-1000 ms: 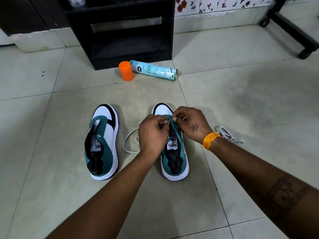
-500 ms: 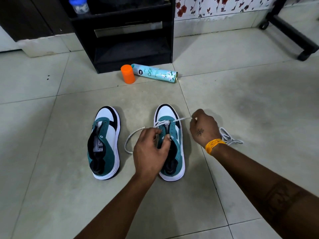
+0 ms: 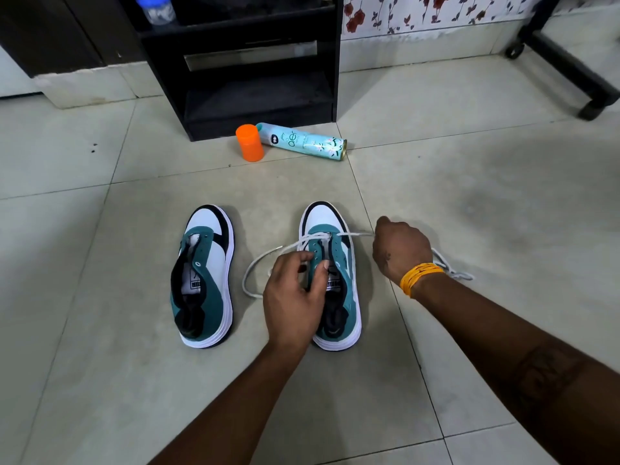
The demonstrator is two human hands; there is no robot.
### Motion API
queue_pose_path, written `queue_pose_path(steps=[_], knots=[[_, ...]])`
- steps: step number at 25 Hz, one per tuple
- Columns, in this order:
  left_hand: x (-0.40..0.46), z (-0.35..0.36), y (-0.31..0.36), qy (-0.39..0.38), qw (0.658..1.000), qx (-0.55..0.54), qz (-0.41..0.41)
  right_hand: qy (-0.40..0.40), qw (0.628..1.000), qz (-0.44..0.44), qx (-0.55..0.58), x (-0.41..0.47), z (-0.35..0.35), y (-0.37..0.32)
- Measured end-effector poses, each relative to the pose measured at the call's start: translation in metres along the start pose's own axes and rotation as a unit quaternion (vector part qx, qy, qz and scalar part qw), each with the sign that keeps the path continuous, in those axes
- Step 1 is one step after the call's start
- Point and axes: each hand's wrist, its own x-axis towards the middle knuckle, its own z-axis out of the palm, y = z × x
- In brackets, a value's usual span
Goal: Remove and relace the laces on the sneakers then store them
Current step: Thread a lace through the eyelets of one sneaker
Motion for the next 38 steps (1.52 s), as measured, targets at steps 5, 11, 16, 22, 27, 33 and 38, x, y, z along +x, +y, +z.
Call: queue_pose_path(steps=[5,11,16,22,27,33,38], knots=[[-0.001,0.003,-0.002,0.009,1.0,-0.008,0.001,0.021,0.992,-0.123,0.026,-0.006,-0.007,-0.04],[-0.001,0.003,-0.004,0.01,1.0,-0.019,-0.004,-0.013,1.0,0.024,-0.011,-0.001,-0.001,0.001],[-0.001,0.004,-0.002,0.01,1.0,-0.005,0.008,0.019,0.994,-0.095,0.042,-0.006,-0.003,-0.026],[-0.002,0.003,-0.001,0.011,1.0,-0.01,-0.003,0.016,1.0,-0.01,0.01,0.001,0.003,-0.008],[-0.002,0.004,0.0,0.011,1.0,-0.009,-0.006,0.006,0.998,-0.059,0.037,-0.001,-0.003,-0.011],[-0.002,0.004,0.002,0.004,1.0,0.003,-0.003,0.032,0.997,-0.07,0.02,-0.002,-0.005,-0.027],[0.003,-0.001,0.007,0.007,1.0,-0.016,0.001,0.026,0.995,-0.044,0.083,-0.009,-0.001,-0.019]])
